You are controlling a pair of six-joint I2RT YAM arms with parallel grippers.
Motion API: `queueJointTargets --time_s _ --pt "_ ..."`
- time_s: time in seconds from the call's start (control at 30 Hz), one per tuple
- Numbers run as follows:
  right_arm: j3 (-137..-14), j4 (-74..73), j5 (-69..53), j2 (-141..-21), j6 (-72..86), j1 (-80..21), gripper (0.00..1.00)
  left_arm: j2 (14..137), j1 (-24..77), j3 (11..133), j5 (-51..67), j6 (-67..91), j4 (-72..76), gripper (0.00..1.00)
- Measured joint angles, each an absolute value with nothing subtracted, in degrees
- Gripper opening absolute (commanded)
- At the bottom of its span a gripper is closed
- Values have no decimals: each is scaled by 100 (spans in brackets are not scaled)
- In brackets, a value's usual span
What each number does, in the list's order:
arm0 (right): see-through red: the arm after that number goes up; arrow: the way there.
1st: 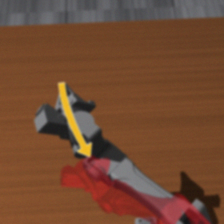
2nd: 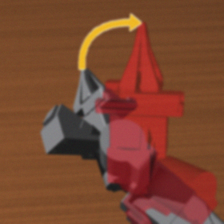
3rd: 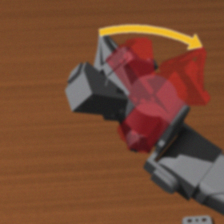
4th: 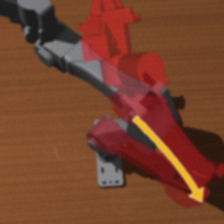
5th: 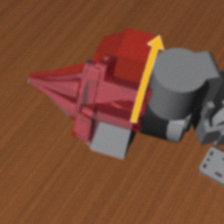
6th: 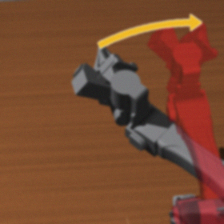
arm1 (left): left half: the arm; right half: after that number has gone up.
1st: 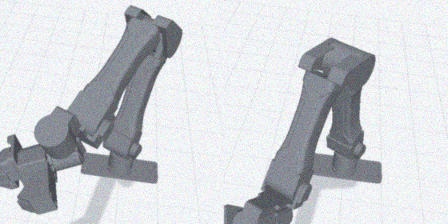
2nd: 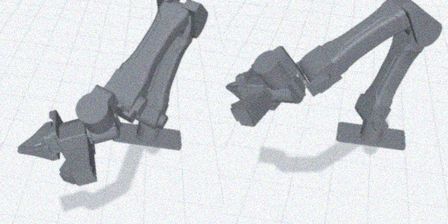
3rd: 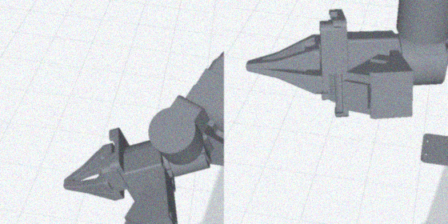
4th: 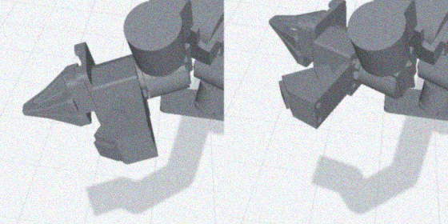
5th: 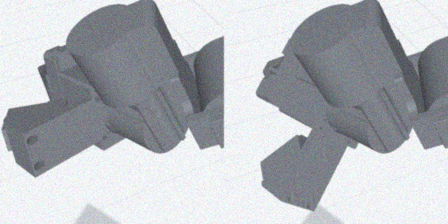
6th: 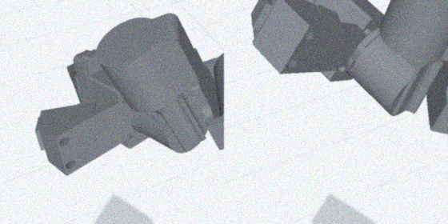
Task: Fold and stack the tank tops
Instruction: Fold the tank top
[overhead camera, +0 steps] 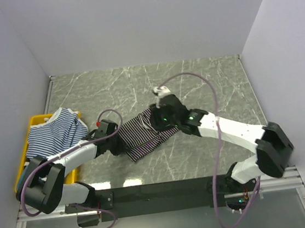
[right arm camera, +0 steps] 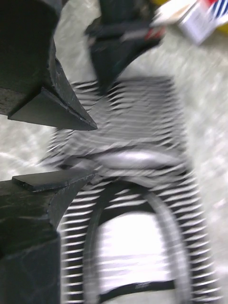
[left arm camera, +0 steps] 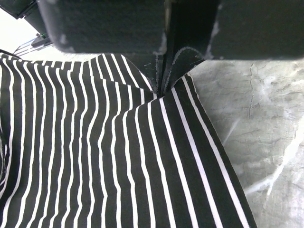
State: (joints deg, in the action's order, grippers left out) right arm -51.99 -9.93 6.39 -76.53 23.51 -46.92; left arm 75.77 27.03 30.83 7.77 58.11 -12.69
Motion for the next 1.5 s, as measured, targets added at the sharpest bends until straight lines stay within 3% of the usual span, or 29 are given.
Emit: queueJointTargets --time_s 0.13,0.47,1.03,1.17,1.23,1.27,1.37,1.5 --pt "-6552 -1022 703 -8820 1881 -4936 46 7476 2703 3118 803 5760 -1396 13" --pt "-8630 -1741 838 -11408 1352 -4963 46 7279 2703 3304 880 5638 -1535 15" --pt "-9323 -2331 1520 -12206 1197 -4963 36 7314 3105 3315 1081 5675 -1363 16" --pt "-9380 -2403 1638 -12315 1160 -4963 24 7461 3352 3315 1074 5760 -1253 14" --pt "-9382 -2434 1710 -12315 1144 -4958 19 7542 3428 3312 1063 5815 -1229 5" --pt "-9386 -2436 1739 -12315 1149 -4950 11 7605 3457 3312 1037 5843 -1216 3" --pt "-9386 -2458 1782 -12315 1199 -4943 1 7808 3487 3295 906 5966 -1188 1" --pt "-9386 -2458 1747 -12315 1304 -4871 0 7915 3489 3177 893 6180 -974 1"
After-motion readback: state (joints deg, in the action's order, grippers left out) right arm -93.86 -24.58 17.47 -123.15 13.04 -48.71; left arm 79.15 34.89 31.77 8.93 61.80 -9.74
